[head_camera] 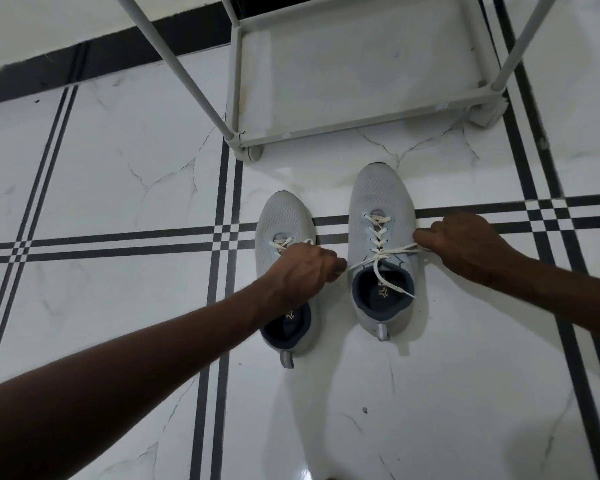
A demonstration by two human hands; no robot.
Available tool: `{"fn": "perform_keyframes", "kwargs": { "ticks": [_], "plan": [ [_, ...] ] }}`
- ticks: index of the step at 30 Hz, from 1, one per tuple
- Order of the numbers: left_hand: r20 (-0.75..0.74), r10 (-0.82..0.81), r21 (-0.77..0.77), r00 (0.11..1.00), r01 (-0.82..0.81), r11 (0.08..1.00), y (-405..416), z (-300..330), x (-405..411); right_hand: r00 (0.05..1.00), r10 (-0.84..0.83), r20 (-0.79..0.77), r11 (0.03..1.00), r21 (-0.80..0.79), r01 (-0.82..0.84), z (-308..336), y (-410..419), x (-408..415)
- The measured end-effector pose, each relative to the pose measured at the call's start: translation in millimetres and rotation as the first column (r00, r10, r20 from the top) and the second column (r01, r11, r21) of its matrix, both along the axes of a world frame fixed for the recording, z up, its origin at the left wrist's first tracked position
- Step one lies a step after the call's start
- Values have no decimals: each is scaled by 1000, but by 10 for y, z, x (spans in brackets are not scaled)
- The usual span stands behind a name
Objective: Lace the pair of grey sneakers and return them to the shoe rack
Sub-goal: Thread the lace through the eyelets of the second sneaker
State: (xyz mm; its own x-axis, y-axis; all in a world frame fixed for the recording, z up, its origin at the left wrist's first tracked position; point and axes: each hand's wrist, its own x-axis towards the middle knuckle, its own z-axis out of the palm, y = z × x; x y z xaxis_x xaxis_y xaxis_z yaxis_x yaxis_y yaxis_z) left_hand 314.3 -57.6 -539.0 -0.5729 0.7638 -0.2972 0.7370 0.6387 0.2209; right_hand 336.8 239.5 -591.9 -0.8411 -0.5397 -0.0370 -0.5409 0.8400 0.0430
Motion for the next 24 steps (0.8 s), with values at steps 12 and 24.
{"fn": "perform_keyframes", "kwargs": {
  "ticks": [12,24],
  "plan": [
    [162,274,42,948,-284,958,22,121,-147,986,-164,-13,986,27,164,110,-105,74],
    [67,393,18,917,-395,918,667,195,69,966,-6,259,947,-309,88,377,-538,14]
  ]
}}
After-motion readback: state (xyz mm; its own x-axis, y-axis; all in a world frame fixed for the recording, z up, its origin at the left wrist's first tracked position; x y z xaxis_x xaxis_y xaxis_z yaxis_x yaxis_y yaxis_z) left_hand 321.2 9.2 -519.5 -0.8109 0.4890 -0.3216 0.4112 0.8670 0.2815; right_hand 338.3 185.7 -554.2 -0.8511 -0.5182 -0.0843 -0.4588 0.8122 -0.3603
